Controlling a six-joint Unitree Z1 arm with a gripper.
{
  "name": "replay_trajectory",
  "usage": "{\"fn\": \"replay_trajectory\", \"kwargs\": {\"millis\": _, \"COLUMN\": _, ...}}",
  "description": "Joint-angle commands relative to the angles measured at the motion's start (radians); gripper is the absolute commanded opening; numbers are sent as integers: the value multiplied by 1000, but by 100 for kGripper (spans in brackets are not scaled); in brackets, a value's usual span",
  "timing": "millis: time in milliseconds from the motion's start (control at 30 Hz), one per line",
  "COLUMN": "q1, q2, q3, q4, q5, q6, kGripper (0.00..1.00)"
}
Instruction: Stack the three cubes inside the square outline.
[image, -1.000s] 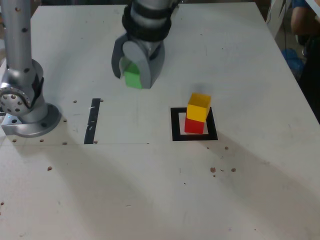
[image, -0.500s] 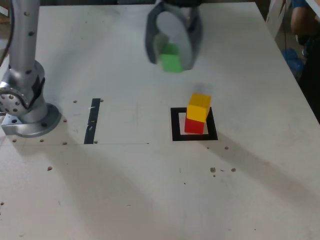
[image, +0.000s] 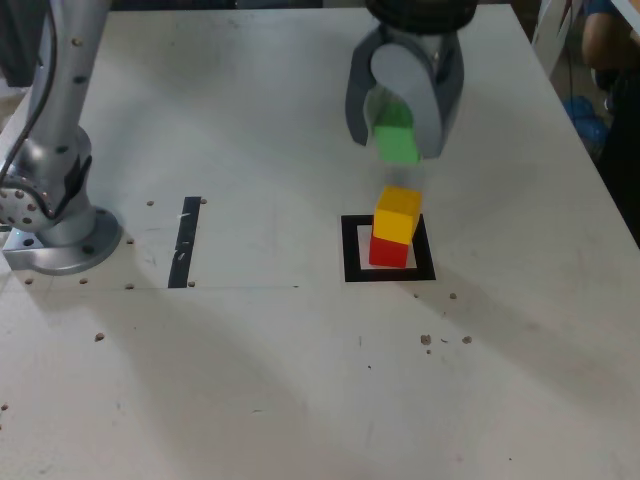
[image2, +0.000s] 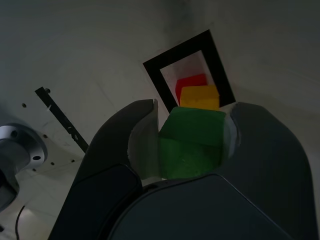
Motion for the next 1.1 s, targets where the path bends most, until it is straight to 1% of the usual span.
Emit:
{"fn": "replay_trajectory", "kwargs": {"millis": 0, "q1": -2, "q2": 13, "q3": 4, "q4": 13, "q5": -1, "q6": -2, "kGripper": 11}}
{"fn": "replay_trajectory", "kwargs": {"millis": 267, "q1": -10, "q2": 58, "q3": 5, "q4": 13, "q5": -2, "q6": -6, "kGripper": 12}}
{"fn": "replay_trajectory", "kwargs": {"millis": 600, "q1": -50, "q2": 63, "q3": 15, "q4": 13, "q5": 0, "q6": -31, "kGripper": 12}}
{"fn": "replay_trajectory", "kwargs": {"millis": 1067, "q1": -53, "q2": 71, "q3": 29, "q4": 13, "q5": 3, "q6": -38, "kGripper": 12}}
